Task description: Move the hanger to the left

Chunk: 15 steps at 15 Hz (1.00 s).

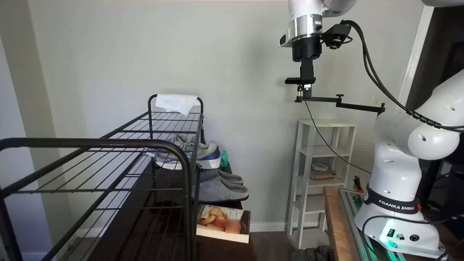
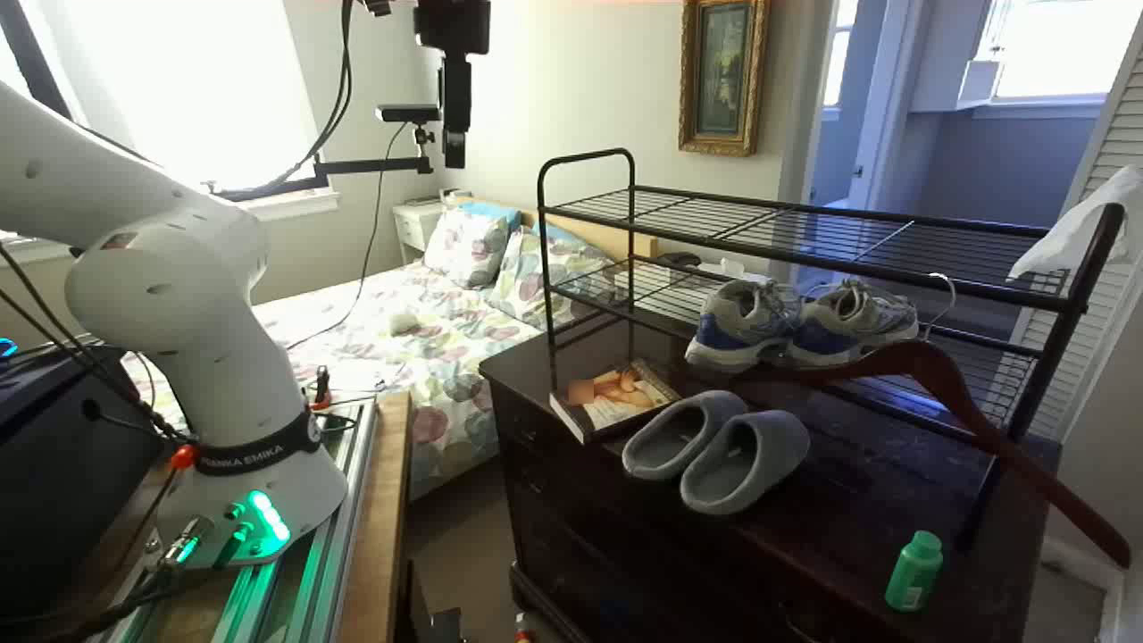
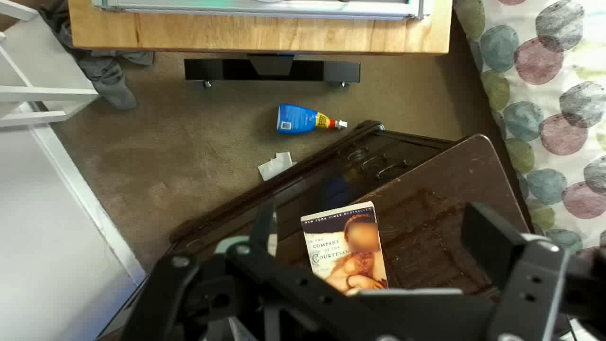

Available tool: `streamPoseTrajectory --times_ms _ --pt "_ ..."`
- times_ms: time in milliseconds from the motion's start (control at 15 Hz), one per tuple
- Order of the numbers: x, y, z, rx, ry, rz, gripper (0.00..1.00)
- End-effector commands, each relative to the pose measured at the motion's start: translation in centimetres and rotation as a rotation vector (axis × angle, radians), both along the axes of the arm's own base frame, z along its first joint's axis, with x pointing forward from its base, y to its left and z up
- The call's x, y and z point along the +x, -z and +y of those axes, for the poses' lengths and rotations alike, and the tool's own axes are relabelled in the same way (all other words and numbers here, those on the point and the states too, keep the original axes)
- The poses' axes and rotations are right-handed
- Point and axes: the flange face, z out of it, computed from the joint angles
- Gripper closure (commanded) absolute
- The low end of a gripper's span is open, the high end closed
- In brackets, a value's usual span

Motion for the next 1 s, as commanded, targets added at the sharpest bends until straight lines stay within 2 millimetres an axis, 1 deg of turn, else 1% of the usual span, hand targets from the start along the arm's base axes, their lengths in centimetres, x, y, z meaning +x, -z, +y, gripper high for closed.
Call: streamPoseTrajectory --times_ms 0,133,200,267,333,400,467,533,667,800,867,933 --pt "0.0 -0.1 0.0 0.000 0.000 0.001 0.00" --pt "1.1 -0.8 -2.1 -0.017 -0.021 -0.042 0.00" --pt "1.7 -1.5 -3.8 -0.029 -0.060 -0.060 0.00" --pt "2.1 -1.9 -4.9 -0.031 -0.079 -0.068 0.00" --pt "2.8 -2.7 -6.8 -0.025 -0.171 -0.065 0.00" --pt "3.5 -3.3 -8.4 -0.022 -0.224 -0.070 0.00" --pt "4.4 -3.6 -10.3 0.001 -0.272 -0.068 0.00" --pt "5.4 -4.6 -12.4 0.021 -0.317 -0.075 0.00" --pt "7.8 -5.5 -15.9 0.076 -0.408 -0.100 0.00" --pt "10.1 -5.9 -18.7 0.125 -0.497 -0.090 0.00" --pt "11.4 -5.5 -20.0 0.147 -0.533 -0.071 0.00" --pt "12.3 -5.5 -20.9 0.156 -0.540 -0.052 0.00"
